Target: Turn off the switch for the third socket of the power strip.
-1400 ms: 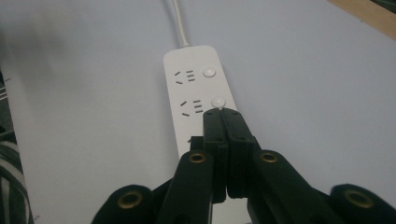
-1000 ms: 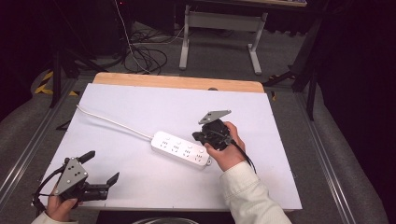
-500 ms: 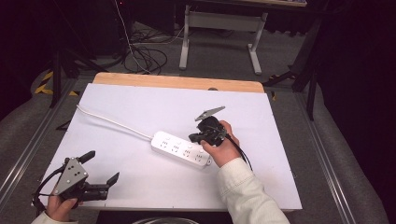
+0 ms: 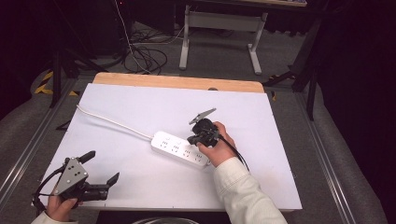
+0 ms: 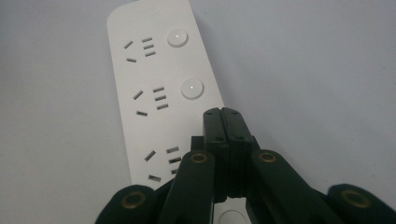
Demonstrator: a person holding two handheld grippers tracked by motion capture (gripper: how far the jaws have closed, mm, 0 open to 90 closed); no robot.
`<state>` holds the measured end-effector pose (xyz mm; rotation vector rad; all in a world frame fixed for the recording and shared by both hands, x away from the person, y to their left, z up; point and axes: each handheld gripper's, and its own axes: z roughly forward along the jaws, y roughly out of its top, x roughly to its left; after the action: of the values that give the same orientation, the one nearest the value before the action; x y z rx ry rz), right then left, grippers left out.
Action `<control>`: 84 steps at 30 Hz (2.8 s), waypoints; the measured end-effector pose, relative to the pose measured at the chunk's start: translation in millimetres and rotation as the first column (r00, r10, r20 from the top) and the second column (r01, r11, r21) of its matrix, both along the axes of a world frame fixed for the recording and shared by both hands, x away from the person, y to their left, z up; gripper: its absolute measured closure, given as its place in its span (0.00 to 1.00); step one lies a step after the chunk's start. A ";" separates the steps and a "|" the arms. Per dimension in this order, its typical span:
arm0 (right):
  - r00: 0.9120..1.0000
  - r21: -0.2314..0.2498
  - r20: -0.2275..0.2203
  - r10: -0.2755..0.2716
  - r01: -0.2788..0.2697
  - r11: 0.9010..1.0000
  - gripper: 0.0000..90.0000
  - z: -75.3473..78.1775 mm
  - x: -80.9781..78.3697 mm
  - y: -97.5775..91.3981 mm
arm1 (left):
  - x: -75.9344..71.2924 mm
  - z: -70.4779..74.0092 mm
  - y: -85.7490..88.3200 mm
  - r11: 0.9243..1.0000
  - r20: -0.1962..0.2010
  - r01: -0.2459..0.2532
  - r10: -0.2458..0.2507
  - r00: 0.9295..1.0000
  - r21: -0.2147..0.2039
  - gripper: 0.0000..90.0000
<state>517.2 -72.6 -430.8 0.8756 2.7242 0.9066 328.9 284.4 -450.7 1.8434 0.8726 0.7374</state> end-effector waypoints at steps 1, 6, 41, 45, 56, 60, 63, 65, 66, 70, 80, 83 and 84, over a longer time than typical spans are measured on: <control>1.000 -0.003 -0.003 -0.001 0.001 1.000 1.00 -0.7 0.3 0.3 | 0.0 0.0 0.0 1.000 0.000 0.000 0.000 1.000 0.000 0.00; 1.000 -0.022 -0.007 0.008 -0.008 1.000 1.00 -3.4 -0.4 3.2 | 0.1 0.0 -0.1 1.000 0.000 0.001 -0.001 1.000 0.000 0.00; 0.999 -0.071 0.031 0.031 -0.029 0.997 1.00 -9.5 -6.2 8.3 | 0.8 0.1 -0.5 1.000 0.002 -0.001 0.001 1.000 0.014 0.00; 0.999 -0.059 0.027 0.029 -0.027 0.998 1.00 -10.1 -6.1 7.2 | 0.8 0.2 -0.5 1.000 0.003 -0.001 0.001 1.000 0.014 0.00; 0.999 -0.056 0.035 0.018 -0.016 0.998 1.00 -10.8 -7.6 7.1 | 0.8 0.2 -0.4 1.000 0.003 -0.003 0.003 1.000 0.013 0.00; 0.999 -0.076 0.049 0.020 -0.016 0.997 1.00 -10.3 -9.3 8.9 | 0.7 0.2 -0.6 1.000 -0.001 0.000 0.000 1.000 0.013 0.00; 0.999 -0.076 0.045 0.014 -0.011 0.997 1.00 -10.2 -9.1 9.3 | 0.7 0.2 -0.7 1.000 -0.002 0.001 0.000 1.000 0.012 0.00; 0.999 -0.074 0.038 0.008 -0.006 0.997 1.00 -9.9 -8.5 9.6 | 0.8 0.2 -0.6 1.000 -0.003 0.003 -0.003 1.000 0.013 0.00; 0.999 -0.076 0.037 0.005 -0.002 0.997 1.00 -9.8 -8.5 10.0 | 0.7 0.1 -0.7 1.000 -0.002 0.001 -0.001 1.000 0.012 0.00; 0.999 -0.090 0.042 0.007 -0.003 0.996 1.00 -9.4 -9.4 11.5 | 0.8 0.1 -0.6 1.000 -0.003 0.004 -0.004 1.000 0.012 0.00; 0.998 -0.110 0.059 0.003 0.003 0.994 1.00 -9.7 -11.5 13.6 | 0.9 0.2 -0.9 1.000 -0.001 0.004 -0.004 1.000 0.017 0.00; 0.999 -0.094 0.048 -0.007 0.012 0.995 1.00 -10.8 -10.7 12.8 | 0.4 0.2 -1.1 1.000 -0.002 0.002 -0.002 1.000 0.012 0.00; 0.999 -0.094 0.050 -0.008 0.013 0.995 1.00 -11.0 -11.0 12.9 | 0.3 0.1 -1.0 1.000 -0.003 0.001 -0.001 1.000 0.010 0.00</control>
<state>506.3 -59.7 -441.8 0.8379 2.6926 0.7799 329.1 283.3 -450.6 1.8546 0.8709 0.7396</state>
